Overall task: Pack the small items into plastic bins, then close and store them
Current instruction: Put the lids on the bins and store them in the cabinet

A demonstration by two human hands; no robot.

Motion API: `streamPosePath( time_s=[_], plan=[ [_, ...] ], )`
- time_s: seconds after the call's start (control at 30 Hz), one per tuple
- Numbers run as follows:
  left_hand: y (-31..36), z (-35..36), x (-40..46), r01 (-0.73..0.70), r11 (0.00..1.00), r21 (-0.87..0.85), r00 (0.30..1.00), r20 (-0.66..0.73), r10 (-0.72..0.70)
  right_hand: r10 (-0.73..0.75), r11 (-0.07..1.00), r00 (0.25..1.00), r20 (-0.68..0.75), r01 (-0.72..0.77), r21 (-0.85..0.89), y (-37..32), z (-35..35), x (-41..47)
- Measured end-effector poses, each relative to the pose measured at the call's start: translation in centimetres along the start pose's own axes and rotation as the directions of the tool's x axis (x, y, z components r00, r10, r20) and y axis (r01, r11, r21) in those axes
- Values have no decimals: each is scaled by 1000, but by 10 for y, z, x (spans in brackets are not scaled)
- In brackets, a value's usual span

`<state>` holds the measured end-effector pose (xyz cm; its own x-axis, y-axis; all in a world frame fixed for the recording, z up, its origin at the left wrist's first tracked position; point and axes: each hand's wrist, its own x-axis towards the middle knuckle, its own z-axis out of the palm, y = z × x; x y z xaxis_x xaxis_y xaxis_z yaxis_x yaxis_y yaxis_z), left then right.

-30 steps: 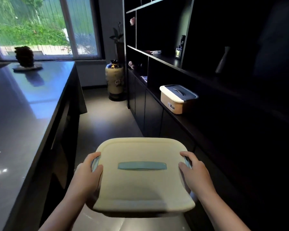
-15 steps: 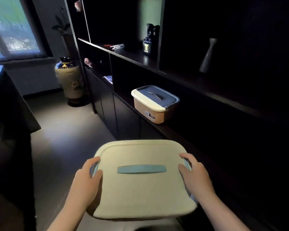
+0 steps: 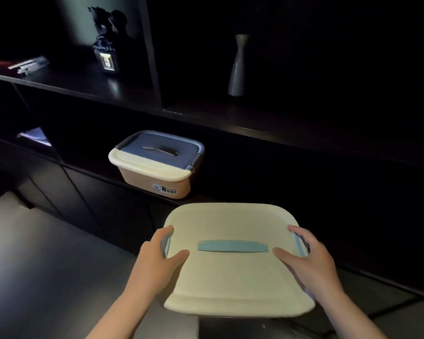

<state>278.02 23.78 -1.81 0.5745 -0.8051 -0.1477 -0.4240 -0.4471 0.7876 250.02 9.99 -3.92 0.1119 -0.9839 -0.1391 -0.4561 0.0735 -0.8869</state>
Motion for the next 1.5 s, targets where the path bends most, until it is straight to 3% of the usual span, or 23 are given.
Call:
streamPosePath(
  time_s=[0.17,0.3,0.63,0.7,0.77,0.83,0.9,0.93,1.13,1.5],
  plan=[
    [25,30,75,-51,998,-32,996,75,54,20,999,995,-94,-17,33,1,-5,48],
    [41,48,118,-69,997,-27,989,131,72,-2,994,980,-198,-19,-103,4,0,78],
    [71,71,193,-93,990,105,995,39,89,32,970,961,-274,-96,-224,-12,17,133],
    [69,77,189,-139,967,214,985,-76,158,-62,895,934,-352,-104,-433,-18,19,131],
    [60,83,175,-264,936,231,922,-223,315,-299,820,855,-423,4,-573,-22,22,121],
    [50,92,158,-480,854,203,804,-287,520,-524,776,776,-352,264,-573,-21,31,105],
    [39,103,139,-625,737,256,708,-213,674,-635,666,755,-165,427,-611,-12,48,87],
    [34,106,132,-647,709,280,697,-159,699,-650,621,754,-95,455,-638,-8,55,81],
    [29,98,145,-683,625,377,690,54,722,-629,553,778,-1,446,-703,-13,61,93],
    [48,87,170,-651,657,379,750,193,632,-577,569,817,-10,393,-723,-27,67,119]
  ],
)
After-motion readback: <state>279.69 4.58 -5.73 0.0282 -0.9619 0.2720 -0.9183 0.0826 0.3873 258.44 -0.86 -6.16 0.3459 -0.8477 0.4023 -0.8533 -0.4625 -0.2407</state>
